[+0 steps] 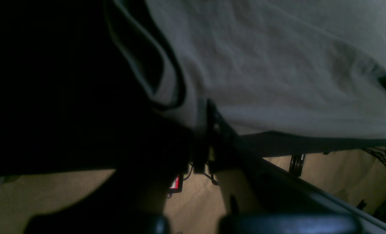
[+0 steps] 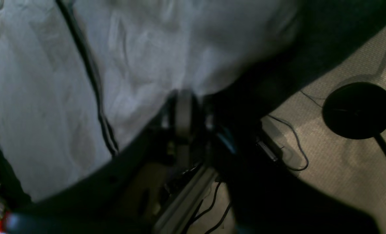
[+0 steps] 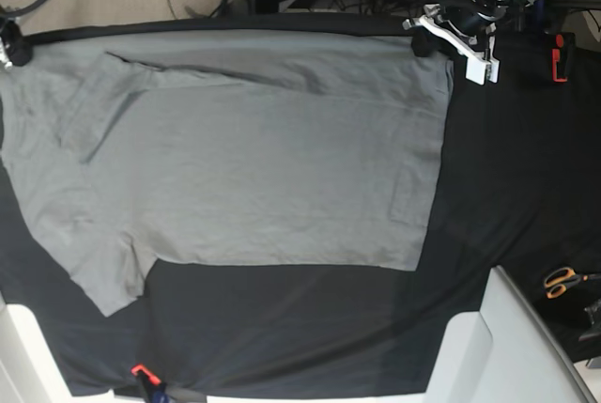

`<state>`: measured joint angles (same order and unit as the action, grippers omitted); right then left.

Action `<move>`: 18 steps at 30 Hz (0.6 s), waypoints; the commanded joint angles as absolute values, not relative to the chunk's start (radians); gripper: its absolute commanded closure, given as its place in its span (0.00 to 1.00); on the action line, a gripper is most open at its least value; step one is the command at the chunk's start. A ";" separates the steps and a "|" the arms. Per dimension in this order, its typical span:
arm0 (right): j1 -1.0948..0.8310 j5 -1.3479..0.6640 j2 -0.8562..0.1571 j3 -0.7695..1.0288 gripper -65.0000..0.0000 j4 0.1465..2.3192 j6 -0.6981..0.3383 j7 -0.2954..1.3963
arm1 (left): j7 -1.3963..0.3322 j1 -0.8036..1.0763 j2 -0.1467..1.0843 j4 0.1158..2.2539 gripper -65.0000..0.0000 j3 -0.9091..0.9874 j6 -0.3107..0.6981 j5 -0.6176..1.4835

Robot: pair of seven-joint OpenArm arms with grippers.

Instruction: Fold the T-shirt properly

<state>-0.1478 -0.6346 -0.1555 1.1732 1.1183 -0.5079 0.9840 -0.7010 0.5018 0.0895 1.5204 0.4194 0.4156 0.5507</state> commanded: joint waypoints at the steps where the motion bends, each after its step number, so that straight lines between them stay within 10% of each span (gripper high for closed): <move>1: -0.148 -0.648 -0.177 1.182 0.76 1.135 -0.513 0.974 | -0.691 0.510 0.102 1.531 1.00 0.430 0.409 0.550; 3: -0.150 -0.648 -0.177 1.182 0.60 1.138 -0.513 0.974 | -0.693 0.524 0.099 1.531 0.99 0.470 0.409 0.550; 6: -0.163 -0.651 -0.160 1.184 0.42 1.147 -0.513 0.963 | -0.693 0.532 0.096 1.531 0.62 0.536 0.409 0.550; 11: -0.171 -0.645 -0.128 1.218 0.41 1.264 -0.489 0.926 | -0.693 0.532 0.101 1.538 0.15 0.644 0.409 0.549; 18: -0.140 -0.645 -0.170 1.207 0.40 1.442 -0.426 0.923 | -0.693 0.495 0.150 1.613 0.12 0.754 0.409 0.549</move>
<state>-0.1509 -0.6239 -0.1406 1.2064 1.4197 -0.4191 0.9474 -0.7177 0.5026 0.1356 1.5898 0.7547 0.3969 0.5251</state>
